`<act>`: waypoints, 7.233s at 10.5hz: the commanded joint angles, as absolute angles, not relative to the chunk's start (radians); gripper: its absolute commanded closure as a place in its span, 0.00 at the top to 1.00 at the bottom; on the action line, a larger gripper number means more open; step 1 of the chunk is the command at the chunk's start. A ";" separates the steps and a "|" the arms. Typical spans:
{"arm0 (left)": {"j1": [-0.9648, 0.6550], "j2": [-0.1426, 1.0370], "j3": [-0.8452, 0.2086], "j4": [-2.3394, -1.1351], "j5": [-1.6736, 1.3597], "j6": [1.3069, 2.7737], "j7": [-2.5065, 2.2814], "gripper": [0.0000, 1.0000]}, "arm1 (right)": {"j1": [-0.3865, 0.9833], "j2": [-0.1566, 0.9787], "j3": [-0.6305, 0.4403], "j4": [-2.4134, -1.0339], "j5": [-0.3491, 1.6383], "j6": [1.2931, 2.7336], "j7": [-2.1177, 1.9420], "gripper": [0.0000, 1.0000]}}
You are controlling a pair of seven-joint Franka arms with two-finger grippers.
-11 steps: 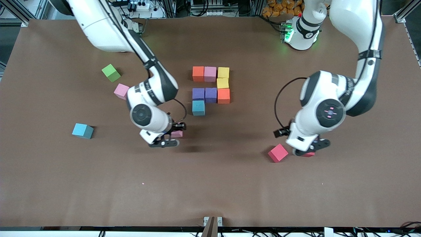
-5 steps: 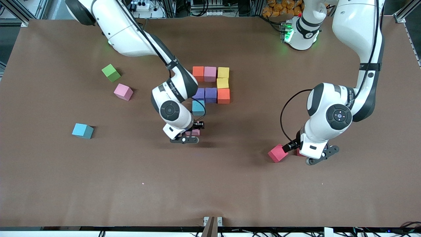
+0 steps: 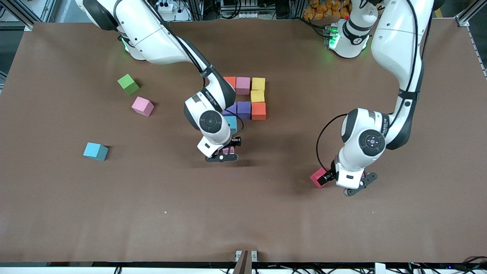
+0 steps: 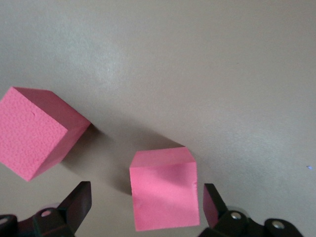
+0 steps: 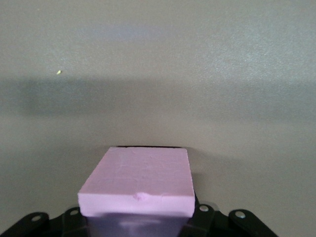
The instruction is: Form number 2 with 11 blocks
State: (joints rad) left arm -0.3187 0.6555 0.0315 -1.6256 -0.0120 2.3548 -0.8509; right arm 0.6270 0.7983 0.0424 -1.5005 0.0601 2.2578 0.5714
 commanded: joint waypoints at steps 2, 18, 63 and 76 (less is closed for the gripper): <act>-0.334 0.670 0.032 -1.620 -0.006 2.356 -0.899 1.00 | 0.646 0.808 0.035 -1.471 0.038 2.240 0.649 0.36; -0.342 0.733 0.019 -1.631 -0.012 2.479 -0.980 0.29 | 0.678 0.775 0.043 -1.581 0.052 2.299 0.704 0.37; -0.678 0.695 -0.117 -1.628 0.058 2.290 -2.341 0.13 | -0.049 0.495 0.038 -1.672 -0.003 2.000 0.170 1.00; -0.759 0.805 -0.081 -1.473 0.166 2.312 -2.375 0.13 | -0.250 0.416 0.038 -2.085 -0.072 2.461 -0.175 1.00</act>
State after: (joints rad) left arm -0.7302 0.7856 -0.1112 -1.5113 0.1415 2.3133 -2.3557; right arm -0.2212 0.4508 0.0287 -2.0486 -0.0508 2.4582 -0.1476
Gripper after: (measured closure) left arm 0.388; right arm 0.000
